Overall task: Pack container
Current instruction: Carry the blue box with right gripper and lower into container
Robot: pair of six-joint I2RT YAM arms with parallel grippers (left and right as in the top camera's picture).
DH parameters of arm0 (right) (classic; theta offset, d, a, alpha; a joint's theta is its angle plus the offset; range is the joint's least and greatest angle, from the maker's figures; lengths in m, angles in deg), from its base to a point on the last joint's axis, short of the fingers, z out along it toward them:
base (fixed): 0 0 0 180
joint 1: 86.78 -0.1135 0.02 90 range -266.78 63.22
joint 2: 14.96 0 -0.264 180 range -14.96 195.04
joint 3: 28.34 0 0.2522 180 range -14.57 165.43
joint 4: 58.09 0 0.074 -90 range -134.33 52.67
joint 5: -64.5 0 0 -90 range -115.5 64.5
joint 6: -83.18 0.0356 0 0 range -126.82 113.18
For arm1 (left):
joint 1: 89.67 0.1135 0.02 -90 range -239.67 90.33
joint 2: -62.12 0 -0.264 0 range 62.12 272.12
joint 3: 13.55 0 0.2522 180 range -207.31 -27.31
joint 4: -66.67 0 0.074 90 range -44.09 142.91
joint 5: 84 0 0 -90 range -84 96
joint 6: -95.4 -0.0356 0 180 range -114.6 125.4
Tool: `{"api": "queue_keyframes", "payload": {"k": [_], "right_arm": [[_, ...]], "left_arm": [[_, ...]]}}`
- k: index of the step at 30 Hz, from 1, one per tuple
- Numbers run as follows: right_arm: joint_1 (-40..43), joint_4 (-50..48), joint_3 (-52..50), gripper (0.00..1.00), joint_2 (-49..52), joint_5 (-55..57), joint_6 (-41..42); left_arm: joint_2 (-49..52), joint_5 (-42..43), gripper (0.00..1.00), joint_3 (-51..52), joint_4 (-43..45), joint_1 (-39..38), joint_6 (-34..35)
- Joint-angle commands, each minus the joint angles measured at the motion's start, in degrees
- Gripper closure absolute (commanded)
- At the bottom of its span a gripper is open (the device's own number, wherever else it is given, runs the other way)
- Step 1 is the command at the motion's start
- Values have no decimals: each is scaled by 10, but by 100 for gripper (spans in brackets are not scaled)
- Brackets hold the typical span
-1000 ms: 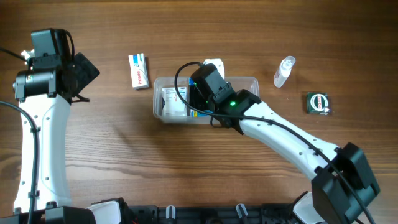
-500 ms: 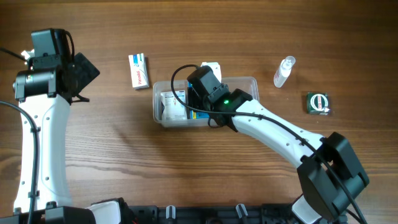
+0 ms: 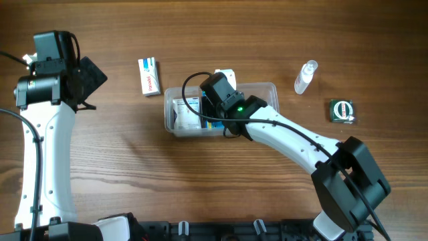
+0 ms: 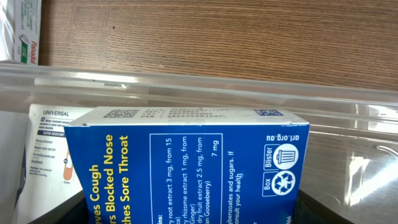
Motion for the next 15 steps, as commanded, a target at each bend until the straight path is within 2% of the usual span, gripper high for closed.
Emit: {"api": "queue_keyframes", "payload": {"k": [1, 2, 4, 15], "right_arm": [[-1, -3, 13, 42, 11, 0, -6], [-1, -3, 13, 36, 11, -5, -6], [-1, -4, 13, 33, 11, -10, -6], [-1, 1, 12, 29, 11, -25, -7]], "left_arm": [[-3, -5, 0, -4, 1, 2, -2], [-3, -5, 0, -4, 1, 2, -2], [-3, -5, 0, -4, 1, 2, -2], [-3, -5, 0, -4, 1, 2, -2]]}}
